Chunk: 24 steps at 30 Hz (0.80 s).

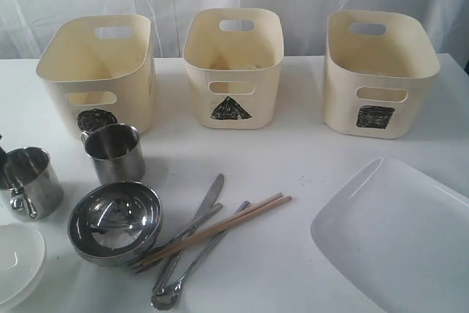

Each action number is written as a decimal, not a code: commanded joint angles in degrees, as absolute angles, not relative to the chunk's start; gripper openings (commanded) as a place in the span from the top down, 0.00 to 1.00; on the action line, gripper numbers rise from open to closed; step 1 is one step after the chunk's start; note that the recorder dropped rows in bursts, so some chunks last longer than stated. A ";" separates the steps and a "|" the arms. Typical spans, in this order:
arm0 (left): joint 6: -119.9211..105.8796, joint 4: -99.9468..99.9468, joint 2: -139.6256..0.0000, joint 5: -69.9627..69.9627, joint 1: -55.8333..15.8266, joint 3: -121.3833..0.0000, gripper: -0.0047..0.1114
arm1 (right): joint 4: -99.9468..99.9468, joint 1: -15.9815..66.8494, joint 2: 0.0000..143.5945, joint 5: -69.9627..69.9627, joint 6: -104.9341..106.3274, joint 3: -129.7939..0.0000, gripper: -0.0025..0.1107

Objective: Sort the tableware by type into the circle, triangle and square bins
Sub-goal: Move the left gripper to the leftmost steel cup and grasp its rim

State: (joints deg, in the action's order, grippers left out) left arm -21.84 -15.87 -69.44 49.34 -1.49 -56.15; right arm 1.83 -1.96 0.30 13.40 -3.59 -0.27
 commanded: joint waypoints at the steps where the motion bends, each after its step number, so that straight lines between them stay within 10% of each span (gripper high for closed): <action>1: -14.74 -0.79 -69.17 47.54 -1.79 -56.70 0.96 | 1.97 -1.70 0.00 13.22 -3.70 0.00 0.98; 8: -1.27 5.73 -70.06 44.69 -1.79 -56.62 0.95 | 1.97 -1.70 0.00 13.22 -3.70 0.00 0.98; 18: 3.16 6.88 -78.03 31.71 -1.79 -56.62 0.43 | 1.97 -1.70 0.00 13.22 -3.70 0.00 0.98; 24: 6.48 6.77 -81.69 32.72 -1.79 -56.62 0.34 | 1.97 -1.70 0.00 13.22 -3.70 0.00 0.98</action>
State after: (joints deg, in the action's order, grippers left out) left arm 4.31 6.90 -80.87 32.18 -1.49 -56.50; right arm 1.83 -1.96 0.30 13.40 -3.59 -0.27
